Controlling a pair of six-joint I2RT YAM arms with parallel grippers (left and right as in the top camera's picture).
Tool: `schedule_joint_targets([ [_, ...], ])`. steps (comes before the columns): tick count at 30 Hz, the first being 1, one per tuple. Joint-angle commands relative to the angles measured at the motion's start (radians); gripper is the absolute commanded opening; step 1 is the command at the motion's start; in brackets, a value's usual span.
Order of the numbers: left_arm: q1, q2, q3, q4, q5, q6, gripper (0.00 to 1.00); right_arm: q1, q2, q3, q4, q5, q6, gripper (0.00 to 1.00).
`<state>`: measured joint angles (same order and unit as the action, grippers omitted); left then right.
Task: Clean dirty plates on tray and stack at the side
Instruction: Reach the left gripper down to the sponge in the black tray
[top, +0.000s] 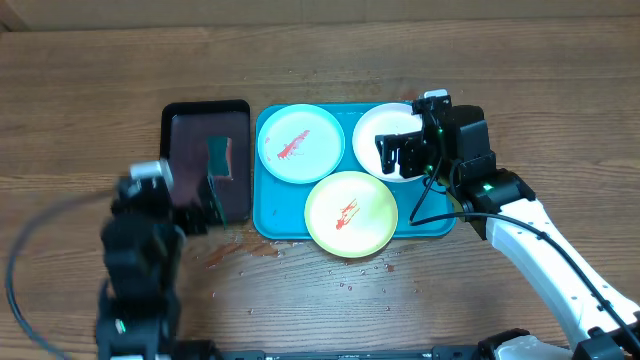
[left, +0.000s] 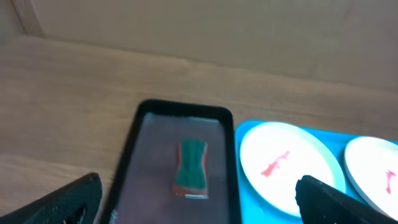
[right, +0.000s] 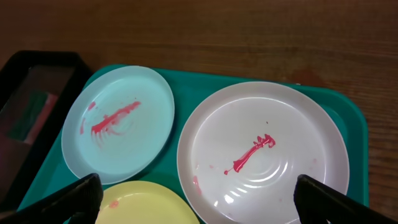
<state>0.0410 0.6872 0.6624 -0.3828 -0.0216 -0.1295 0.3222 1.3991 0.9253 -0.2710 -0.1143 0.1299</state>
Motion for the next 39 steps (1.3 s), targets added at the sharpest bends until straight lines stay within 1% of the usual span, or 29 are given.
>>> schedule_joint_targets([
  [1,0.005,0.199,0.194,-0.089,-0.098,0.06,1.0,0.001,0.004,0.024,-0.003,0.01,-0.008,1.0],
  [3,0.005,0.321,0.31,-0.182,-0.142,0.06,1.0,0.001,0.004,0.024,-0.008,0.012,-0.008,1.0],
  [6,0.005,0.49,0.463,-0.312,-0.146,0.06,1.0,0.001,0.004,0.024,-0.02,0.033,-0.008,1.0],
  [9,0.005,0.616,0.551,-0.349,-0.106,0.06,1.0,0.001,0.004,0.024,-0.028,0.053,-0.008,1.0],
  [14,0.005,0.755,0.577,-0.305,-0.005,0.055,1.0,0.001,0.004,0.024,-0.04,0.055,-0.008,1.0],
  [24,0.005,0.939,0.577,-0.277,-0.003,0.055,1.0,0.001,0.004,0.024,-0.071,0.106,-0.007,1.0],
  [31,0.005,1.061,0.577,-0.18,-0.003,0.055,1.0,0.001,0.004,0.024,-0.08,0.106,-0.007,1.0],
  [35,0.005,1.129,0.577,-0.089,-0.005,0.055,1.0,0.001,0.004,0.024,-0.079,0.106,-0.007,1.0],
  [39,0.004,1.191,0.577,-0.012,-0.003,0.051,0.96,0.001,0.004,0.024,-0.079,0.106,-0.007,1.0],
])
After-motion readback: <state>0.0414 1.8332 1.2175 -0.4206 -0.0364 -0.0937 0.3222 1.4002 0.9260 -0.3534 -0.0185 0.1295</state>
